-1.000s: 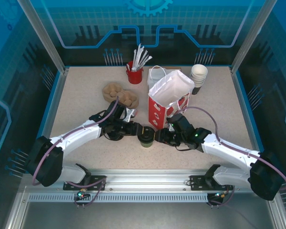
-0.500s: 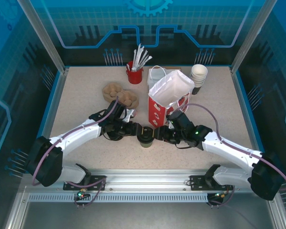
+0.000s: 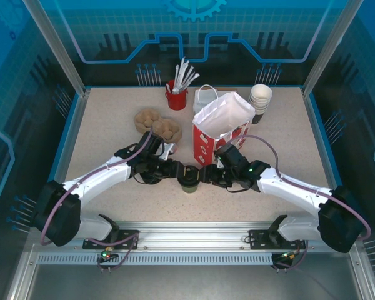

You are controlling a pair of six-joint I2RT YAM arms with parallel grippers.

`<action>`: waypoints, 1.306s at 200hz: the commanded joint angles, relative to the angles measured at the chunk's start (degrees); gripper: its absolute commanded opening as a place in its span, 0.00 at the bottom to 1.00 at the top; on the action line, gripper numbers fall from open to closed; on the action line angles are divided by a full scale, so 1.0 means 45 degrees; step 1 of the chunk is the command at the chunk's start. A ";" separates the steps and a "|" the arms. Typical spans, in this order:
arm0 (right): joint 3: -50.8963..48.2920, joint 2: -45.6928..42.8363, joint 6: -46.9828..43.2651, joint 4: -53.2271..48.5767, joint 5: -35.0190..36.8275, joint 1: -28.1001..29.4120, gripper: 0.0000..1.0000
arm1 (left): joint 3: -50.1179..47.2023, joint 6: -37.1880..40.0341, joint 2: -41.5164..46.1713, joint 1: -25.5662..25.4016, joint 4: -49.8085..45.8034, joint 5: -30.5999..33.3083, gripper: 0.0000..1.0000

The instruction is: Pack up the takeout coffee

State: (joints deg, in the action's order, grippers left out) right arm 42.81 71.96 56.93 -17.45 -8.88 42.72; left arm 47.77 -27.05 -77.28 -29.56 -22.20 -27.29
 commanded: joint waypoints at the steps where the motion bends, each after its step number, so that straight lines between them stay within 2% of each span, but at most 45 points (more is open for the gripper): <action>1: 0.0224 0.0159 -0.0085 0.0079 -0.0116 -0.0099 0.52 | -0.0428 0.0156 -0.0043 0.0110 -0.0423 0.0407 0.41; 77: -0.0044 0.0229 -0.0032 0.0109 -0.0076 -0.0104 0.51 | -0.0627 0.0248 -0.0090 0.0114 -0.0465 0.0499 0.40; 130: 0.0575 -0.0086 -0.0188 -0.0310 -0.0093 -0.0107 0.53 | 0.0521 0.0474 0.0539 0.0124 -0.1285 0.0807 0.46; 224: 0.1443 -0.0573 -0.0440 -0.1241 0.0153 -0.0094 0.58 | 0.2186 0.1064 0.0478 0.0074 -0.2289 0.1195 0.55; 261: 0.1977 -0.1237 -0.0824 -0.2219 0.0610 -0.0149 0.59 | 0.2478 0.1706 0.1352 -0.0940 -0.2924 0.3109 0.66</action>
State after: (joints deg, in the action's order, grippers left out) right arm 47.92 69.08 55.33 -22.85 -8.12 42.68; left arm 56.66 -22.17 -74.98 -30.63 -31.73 -19.53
